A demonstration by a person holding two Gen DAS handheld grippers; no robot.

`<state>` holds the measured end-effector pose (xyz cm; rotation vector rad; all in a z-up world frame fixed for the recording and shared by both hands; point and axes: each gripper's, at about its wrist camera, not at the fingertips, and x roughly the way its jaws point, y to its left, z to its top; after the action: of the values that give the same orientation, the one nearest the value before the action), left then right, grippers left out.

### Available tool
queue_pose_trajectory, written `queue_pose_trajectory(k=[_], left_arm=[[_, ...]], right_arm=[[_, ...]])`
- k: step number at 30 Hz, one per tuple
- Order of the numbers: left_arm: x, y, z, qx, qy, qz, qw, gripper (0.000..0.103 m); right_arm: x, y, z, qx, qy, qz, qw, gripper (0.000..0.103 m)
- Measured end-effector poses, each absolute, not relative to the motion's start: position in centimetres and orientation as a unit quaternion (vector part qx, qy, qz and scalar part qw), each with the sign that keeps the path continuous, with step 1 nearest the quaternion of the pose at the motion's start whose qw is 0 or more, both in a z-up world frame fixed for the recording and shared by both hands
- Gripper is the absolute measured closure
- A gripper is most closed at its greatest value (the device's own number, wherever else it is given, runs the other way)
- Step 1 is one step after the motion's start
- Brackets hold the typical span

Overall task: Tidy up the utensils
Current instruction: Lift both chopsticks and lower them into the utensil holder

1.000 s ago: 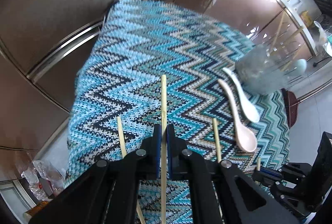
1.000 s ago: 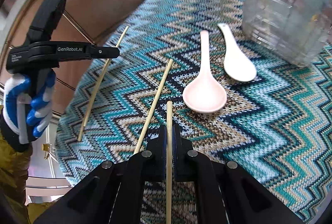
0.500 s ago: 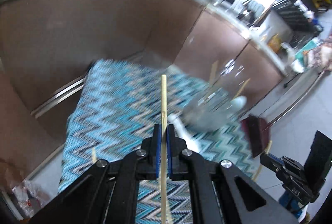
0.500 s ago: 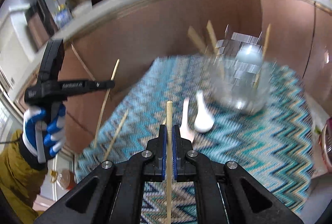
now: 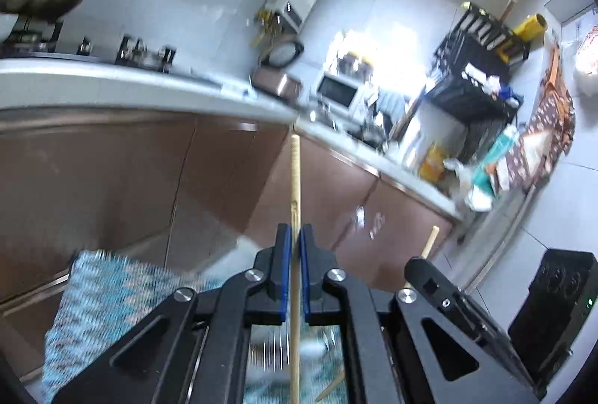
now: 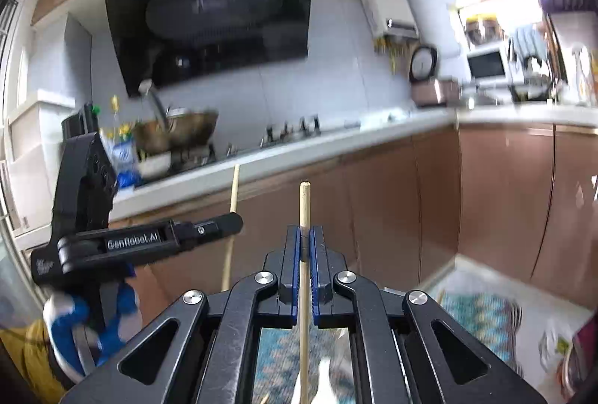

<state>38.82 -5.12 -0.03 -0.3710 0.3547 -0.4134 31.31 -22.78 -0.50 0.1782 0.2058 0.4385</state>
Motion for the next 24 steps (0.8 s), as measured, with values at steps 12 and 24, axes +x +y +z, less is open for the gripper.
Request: queue_pose_trajectory(k=[12, 24], left_arm=[[44.9, -10.4, -7.1, -0.168, 0.118, -0.12, 0.971, 0.098], [44.2, -9.5, -10.9, -0.189, 0.125, -0.111, 0.968, 0.077]], right_arm=[[38.7, -23.7, -4.6, 0.081, 0.069, 0.176, 0.979, 0.098], [37.9, -23.7, -8.0, 0.075, 0.094, 0.148, 0.982, 0.093]])
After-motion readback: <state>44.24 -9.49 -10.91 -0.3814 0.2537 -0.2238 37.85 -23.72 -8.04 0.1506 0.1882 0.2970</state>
